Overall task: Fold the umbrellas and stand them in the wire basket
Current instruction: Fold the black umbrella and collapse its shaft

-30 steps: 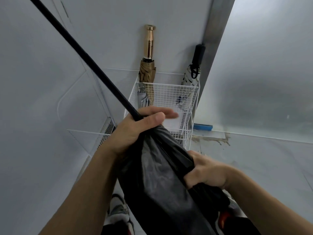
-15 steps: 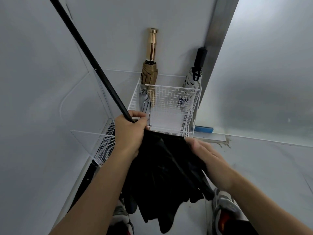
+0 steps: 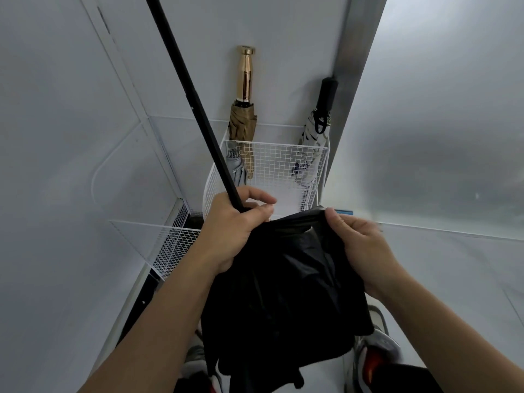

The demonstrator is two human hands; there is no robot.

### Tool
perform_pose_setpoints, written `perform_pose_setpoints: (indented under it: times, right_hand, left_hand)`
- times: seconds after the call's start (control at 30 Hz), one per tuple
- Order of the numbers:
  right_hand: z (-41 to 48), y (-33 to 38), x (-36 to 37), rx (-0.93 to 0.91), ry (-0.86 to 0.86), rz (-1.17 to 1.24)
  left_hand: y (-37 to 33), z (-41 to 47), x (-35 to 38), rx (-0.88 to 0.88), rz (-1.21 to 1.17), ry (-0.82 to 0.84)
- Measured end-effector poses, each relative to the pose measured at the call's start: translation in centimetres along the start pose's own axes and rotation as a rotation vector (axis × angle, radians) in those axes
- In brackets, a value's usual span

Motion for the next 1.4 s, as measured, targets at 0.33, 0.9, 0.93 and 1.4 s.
perform_pose_setpoints:
  times: [0.33,0.9,0.93,1.4]
  right_hand:
    - [-1.7,-0.3,1.1,-0.196,0.153,-0.405]
    - [0.5,-0.9,1.4,-0.408,-0.165,-0.543]
    - [0.7,-1.3,1.5,-0.43,-0.173,-0.606]
    - [-3.3,-1.7,3.9,-0.356,0.219,-0.578]
  left_hand:
    - [1.3,1.1,-0.7,-0.118,-0.077,-0.253]
    - [-0.5,-0.9,0.8,-0.071,-0.089,0.206]
    - [-0.6,-1.0,1.0,-0.073,-0.082,0.248]
    - [1.4,1.0,-0.3,-0.156,-0.076,-0.345]
Point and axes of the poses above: each hand's wrist, its own z-axis towards the middle knuckle, its own x-axis out of the palm, y = z × x, the point moved 1 cm from there along z, towards the middle knuckle, and after that the axes turned 1 degree about -y, right-handed, at the moved point
